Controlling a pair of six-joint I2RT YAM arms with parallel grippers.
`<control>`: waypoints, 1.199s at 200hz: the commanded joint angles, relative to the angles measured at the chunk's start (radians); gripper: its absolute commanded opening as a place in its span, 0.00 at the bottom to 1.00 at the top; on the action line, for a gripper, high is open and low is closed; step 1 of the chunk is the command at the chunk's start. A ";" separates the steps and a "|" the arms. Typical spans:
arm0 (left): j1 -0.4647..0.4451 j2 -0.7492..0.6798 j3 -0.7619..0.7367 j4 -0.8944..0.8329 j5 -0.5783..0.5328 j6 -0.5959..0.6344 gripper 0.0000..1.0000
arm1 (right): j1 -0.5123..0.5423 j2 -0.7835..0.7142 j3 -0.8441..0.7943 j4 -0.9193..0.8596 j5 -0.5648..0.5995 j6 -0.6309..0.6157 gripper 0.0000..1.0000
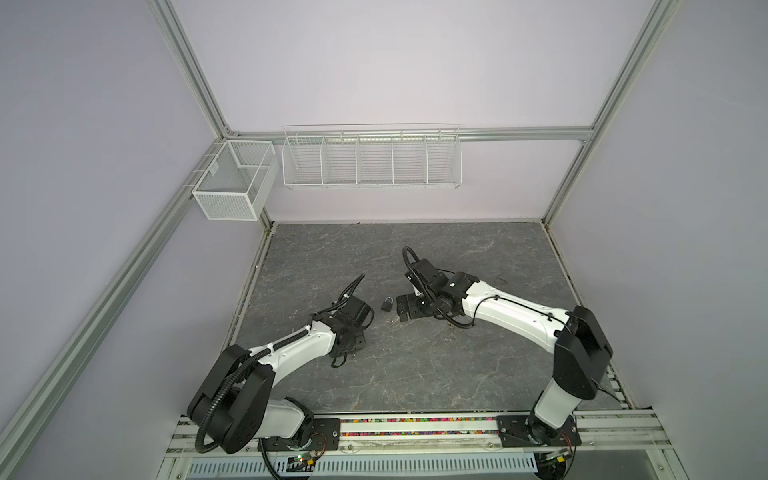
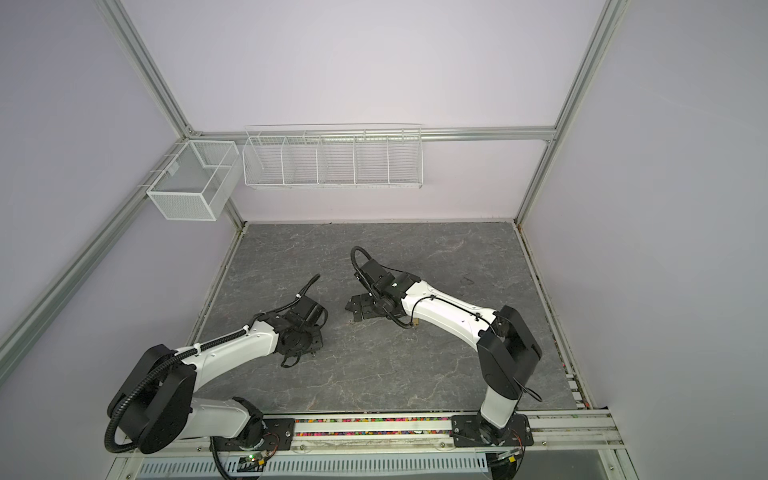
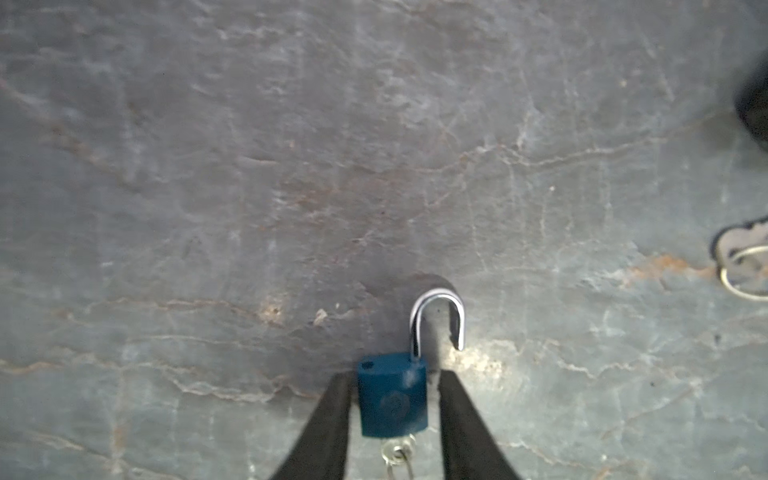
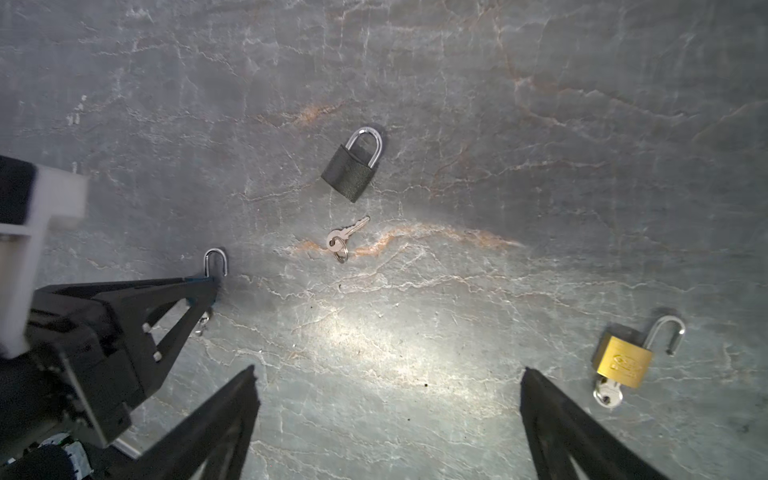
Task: Unlock with the key
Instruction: 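Set the blue padlock down with the left gripper while the right approaches the keys, then lower the right gripper and grasp the silver key ring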
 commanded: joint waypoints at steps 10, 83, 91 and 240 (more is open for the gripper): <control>0.020 -0.091 0.060 -0.091 -0.006 -0.013 0.59 | 0.034 0.084 0.051 0.027 -0.051 0.019 0.89; 0.148 -0.359 0.071 -0.085 0.011 0.017 0.59 | 0.039 0.296 0.181 0.002 -0.111 -0.138 0.55; 0.160 -0.373 0.065 -0.079 0.011 0.011 0.59 | 0.036 0.315 0.195 0.001 -0.105 -0.151 0.54; 0.197 -0.453 0.008 -0.005 0.006 -0.044 0.59 | 0.022 0.445 0.282 -0.002 -0.119 -0.245 0.22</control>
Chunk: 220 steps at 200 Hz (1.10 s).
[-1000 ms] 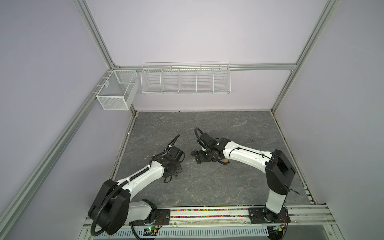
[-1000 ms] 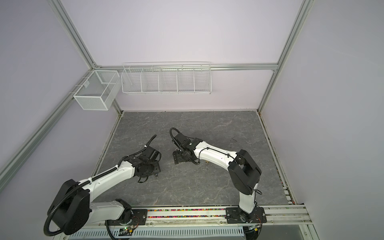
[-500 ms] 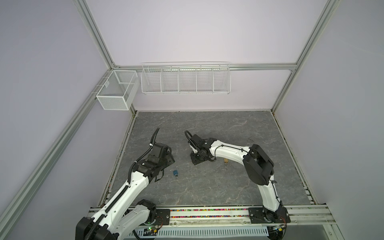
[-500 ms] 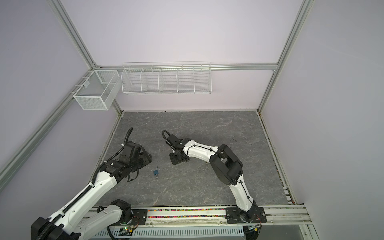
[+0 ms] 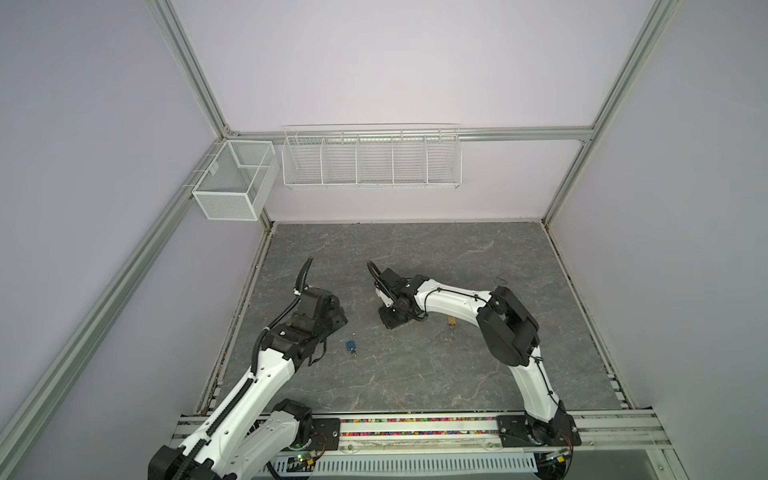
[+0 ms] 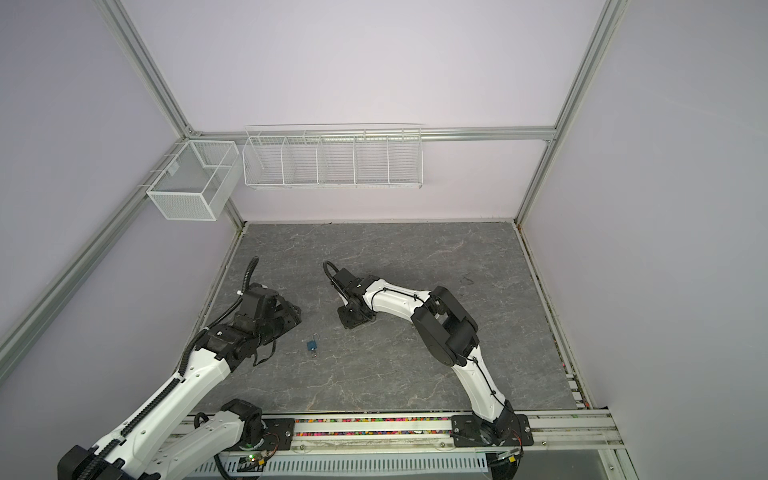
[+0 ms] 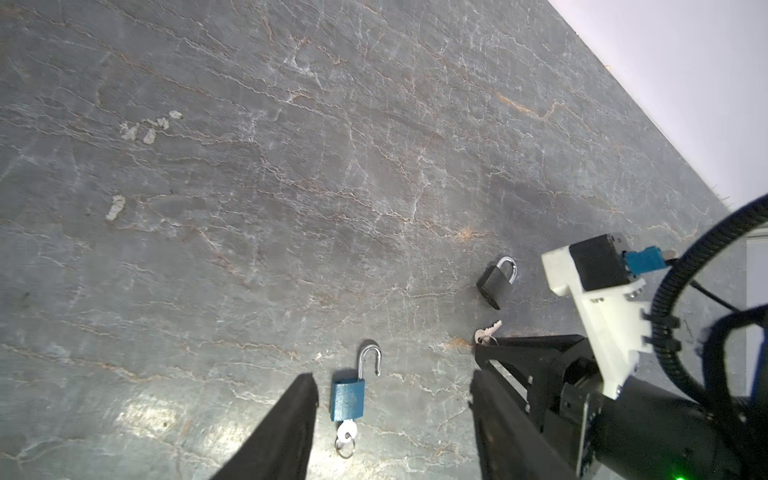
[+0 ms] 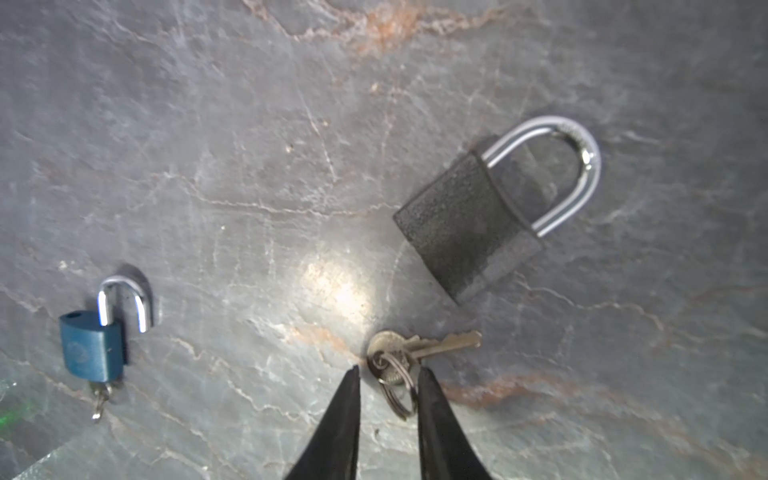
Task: Unlock with the key
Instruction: 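Lower the right gripper and grasp the silver key ring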
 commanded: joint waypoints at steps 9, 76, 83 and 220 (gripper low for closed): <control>0.009 -0.014 -0.022 0.009 -0.010 -0.024 0.59 | 0.002 0.022 0.016 -0.012 0.022 -0.028 0.21; 0.011 -0.042 -0.035 0.020 0.009 -0.063 0.59 | 0.007 -0.003 -0.006 0.026 0.059 -0.059 0.11; 0.011 -0.048 -0.033 0.020 0.022 -0.073 0.59 | 0.010 -0.018 -0.021 0.041 0.052 -0.078 0.10; 0.018 -0.176 0.050 0.124 0.357 -0.281 0.59 | 0.013 -0.578 -0.349 0.254 -0.006 -0.692 0.06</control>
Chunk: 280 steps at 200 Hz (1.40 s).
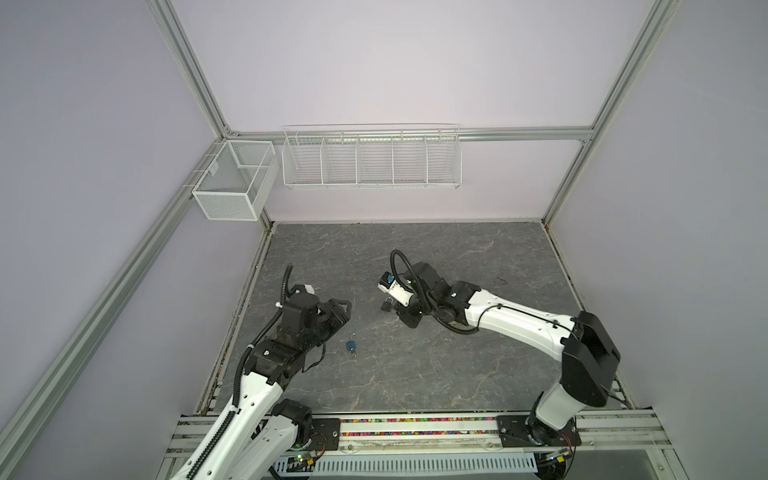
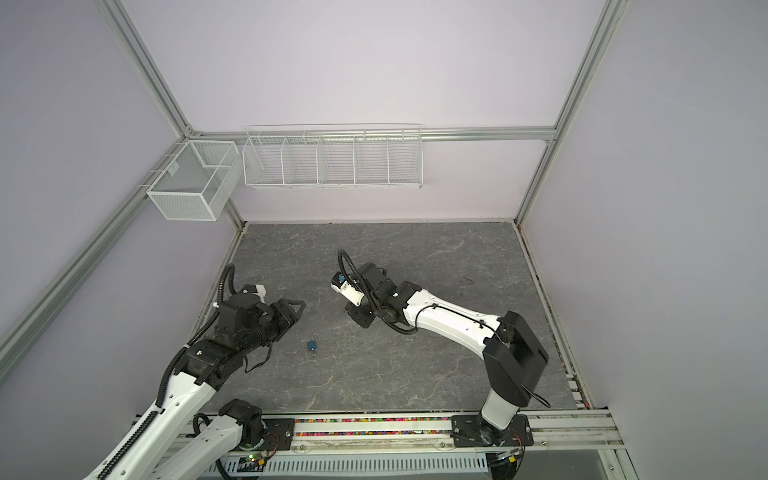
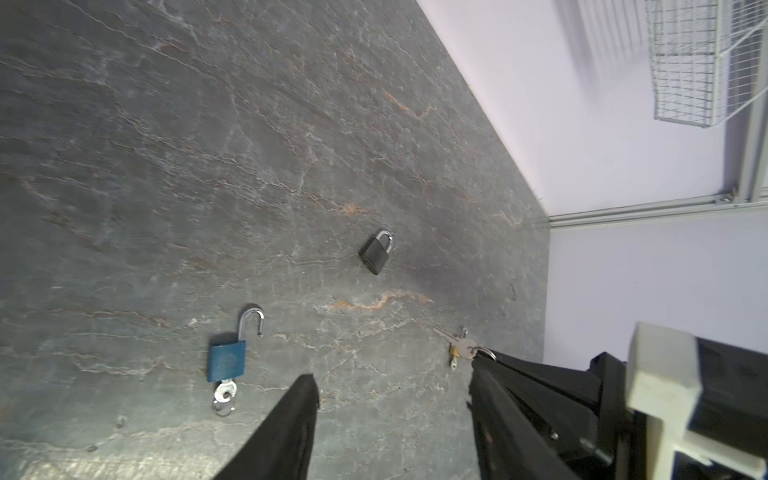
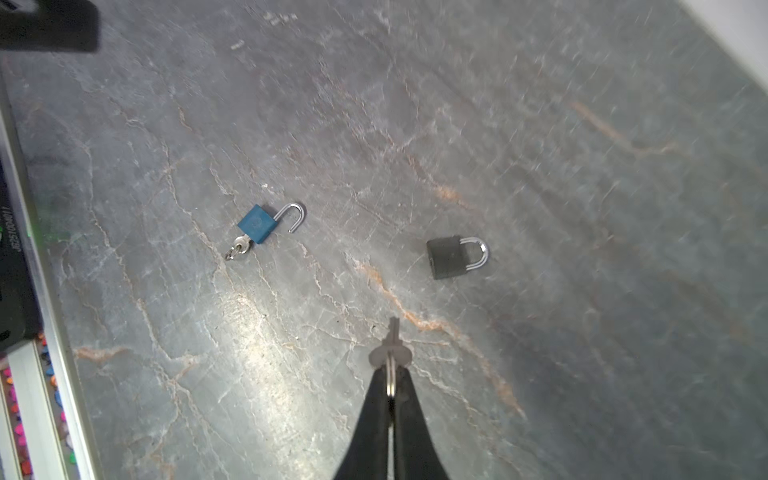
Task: Unlock with the key
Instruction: 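Lower the right gripper and grasp the silver key ring, then lift the key ring with the right gripper while the left gripper rises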
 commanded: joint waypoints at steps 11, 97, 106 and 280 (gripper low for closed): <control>0.005 0.009 0.020 0.180 0.174 -0.176 0.59 | 0.002 -0.038 0.035 -0.015 -0.020 -0.122 0.06; 0.004 0.043 -0.130 0.561 0.169 -0.539 0.61 | 0.017 -0.051 0.162 -0.023 0.001 0.296 0.06; 0.003 0.049 -0.134 0.574 0.193 -0.625 0.61 | 0.027 -0.061 0.158 -0.010 0.041 0.310 0.06; -0.150 0.077 -0.136 0.735 -0.135 -1.081 0.63 | 0.134 -0.031 0.068 0.353 0.043 0.335 0.06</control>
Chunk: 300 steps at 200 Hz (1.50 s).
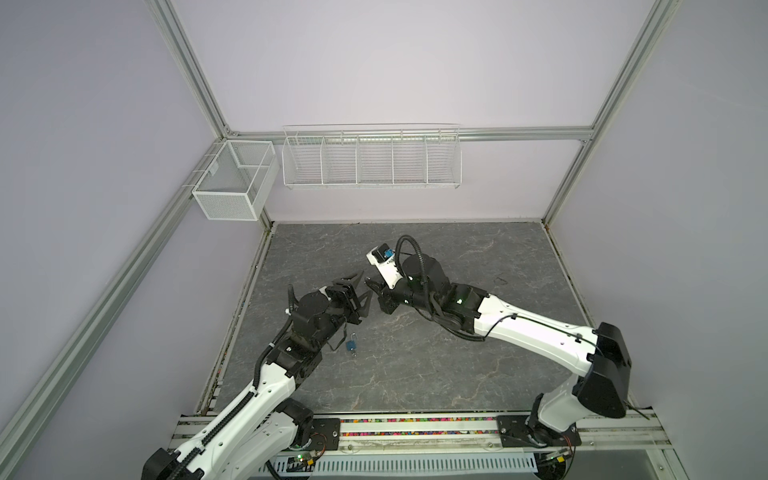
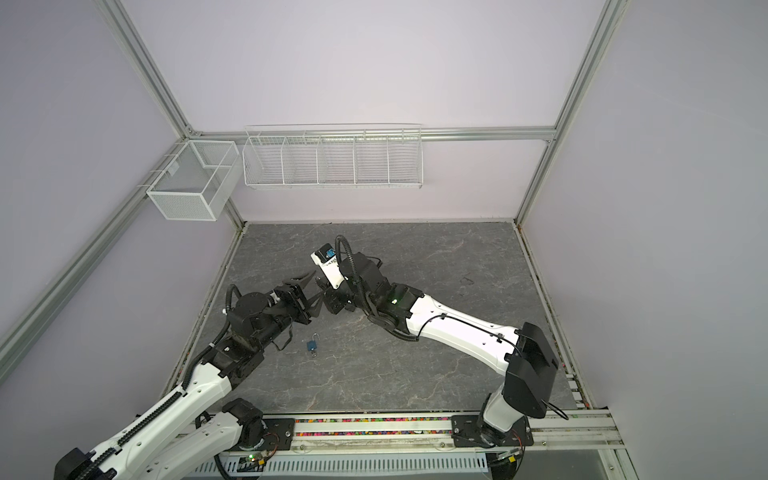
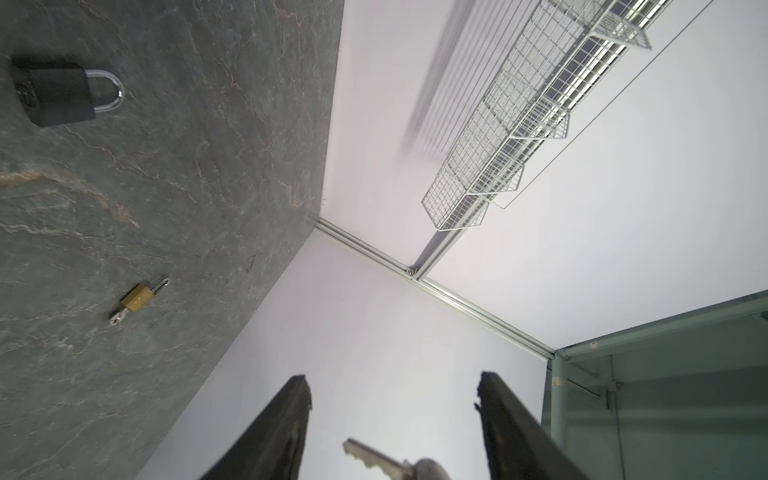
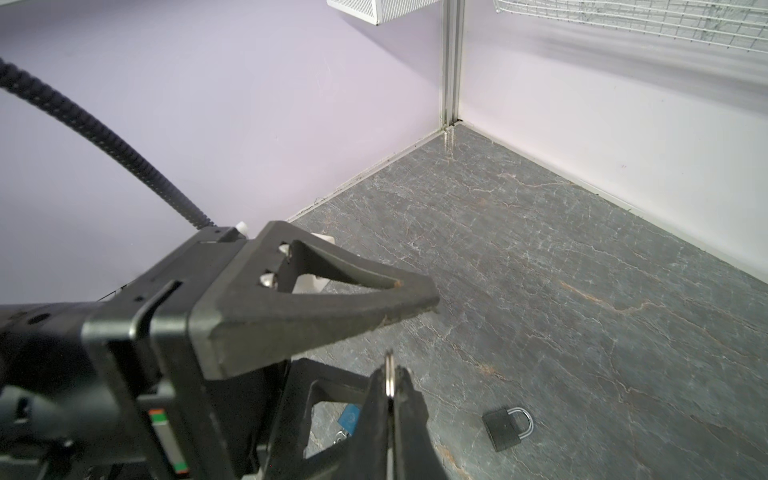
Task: Unlock with the key
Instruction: 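Lift the key ring with the right gripper while the left gripper rises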
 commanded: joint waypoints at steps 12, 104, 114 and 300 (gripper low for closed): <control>-0.006 -0.028 -0.001 0.051 -0.080 -0.083 0.61 | 0.014 0.012 -0.023 0.050 -0.035 0.002 0.06; -0.006 -0.038 -0.045 0.085 -0.103 -0.101 0.40 | 0.017 -0.013 -0.032 0.042 -0.015 -0.042 0.06; -0.006 -0.036 -0.049 0.091 -0.097 -0.102 0.38 | 0.018 -0.015 -0.032 0.040 -0.011 -0.046 0.06; -0.006 0.062 0.163 -0.009 -0.072 0.459 0.00 | -0.106 -0.134 -0.059 -0.044 -0.213 0.149 0.37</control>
